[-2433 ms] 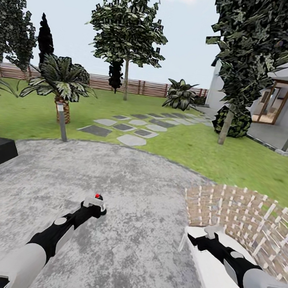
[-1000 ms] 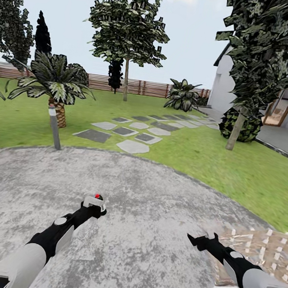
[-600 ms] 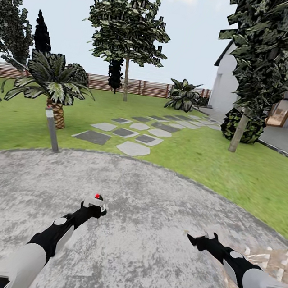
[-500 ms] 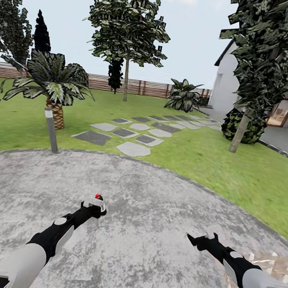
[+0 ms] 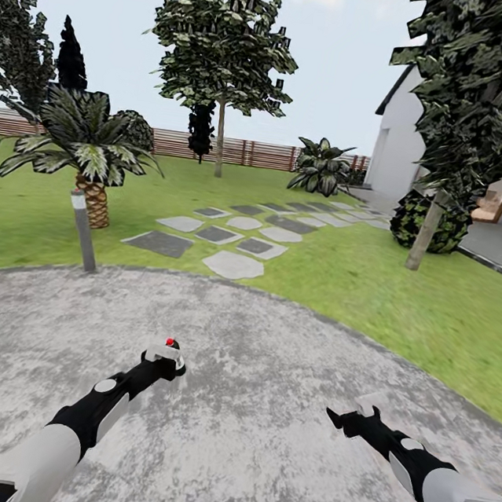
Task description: In the garden, pick up the pesticide atomizer on the floor and spray pesticide onto both trees until each tree trunk is fully covered.
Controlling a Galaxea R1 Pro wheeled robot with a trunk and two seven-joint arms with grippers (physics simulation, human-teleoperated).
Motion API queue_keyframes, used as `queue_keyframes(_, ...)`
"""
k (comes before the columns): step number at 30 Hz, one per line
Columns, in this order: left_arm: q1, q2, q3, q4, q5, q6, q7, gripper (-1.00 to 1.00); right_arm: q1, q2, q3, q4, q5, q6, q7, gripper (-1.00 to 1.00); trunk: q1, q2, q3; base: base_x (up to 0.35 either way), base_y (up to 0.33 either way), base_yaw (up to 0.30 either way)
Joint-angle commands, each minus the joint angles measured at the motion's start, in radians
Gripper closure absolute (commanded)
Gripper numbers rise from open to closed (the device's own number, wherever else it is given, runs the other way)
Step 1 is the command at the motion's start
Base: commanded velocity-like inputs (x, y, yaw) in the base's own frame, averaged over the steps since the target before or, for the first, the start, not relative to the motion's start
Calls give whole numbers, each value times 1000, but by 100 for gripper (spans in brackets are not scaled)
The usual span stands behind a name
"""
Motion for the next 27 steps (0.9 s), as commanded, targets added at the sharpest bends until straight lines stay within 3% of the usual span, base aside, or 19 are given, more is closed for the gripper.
queue_keyframes(1,0,0,0,0,0,0,1,100,0,0,0,0,0,0,0,-100,0,0,0,345,84,0)
queue_keyframes(20,0,-1,0,0,0,1,1,100,1,0,0,1,1,0,-6,-100,0,0,0,345,87,0)
queue_keyframes(27,0,-2,-3,22,0,3,2,100,1,4,0,17,1,3,-80,-100,0,0,0,345,89,0)
